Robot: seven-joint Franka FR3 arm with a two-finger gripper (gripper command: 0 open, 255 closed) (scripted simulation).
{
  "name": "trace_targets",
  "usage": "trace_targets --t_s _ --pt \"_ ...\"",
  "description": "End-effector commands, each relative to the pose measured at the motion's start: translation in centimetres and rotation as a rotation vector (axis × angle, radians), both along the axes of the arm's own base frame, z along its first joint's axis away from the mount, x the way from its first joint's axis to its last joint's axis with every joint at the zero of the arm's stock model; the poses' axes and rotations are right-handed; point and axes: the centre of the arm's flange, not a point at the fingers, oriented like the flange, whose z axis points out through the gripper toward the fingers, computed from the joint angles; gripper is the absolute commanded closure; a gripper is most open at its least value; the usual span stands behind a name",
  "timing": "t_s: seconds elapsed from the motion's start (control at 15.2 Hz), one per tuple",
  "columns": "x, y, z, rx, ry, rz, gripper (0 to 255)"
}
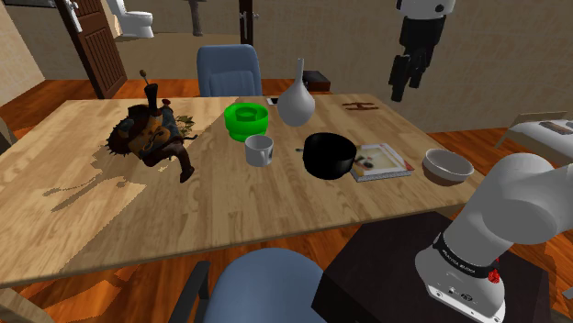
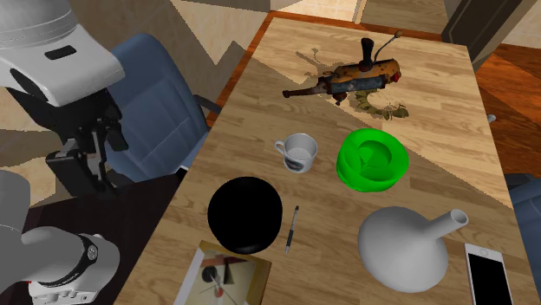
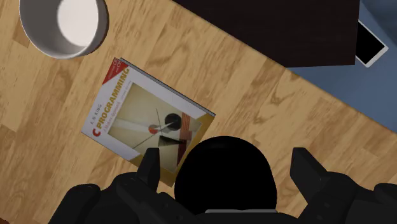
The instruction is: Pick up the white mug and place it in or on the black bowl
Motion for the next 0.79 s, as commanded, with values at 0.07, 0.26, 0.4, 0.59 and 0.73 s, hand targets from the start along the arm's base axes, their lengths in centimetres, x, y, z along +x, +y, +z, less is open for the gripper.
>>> trace_targets --t_s 0.07,0.26,0.4,0.59,0.73 --pt "1.0 0.2 -0.8 0.006 -0.003 -0.004 0" --pt "3.9 0.6 -3.2 0.023 -0.013 -0.017 0" --pt "5.8 0.9 -4.8 0.034 -0.020 -0.026 0" --pt "8.8 1.4 -7.1 0.051 -0.029 -0.038 0" --pt "10.7 1.7 -8.7 0.062 -0.036 -0.047 0"
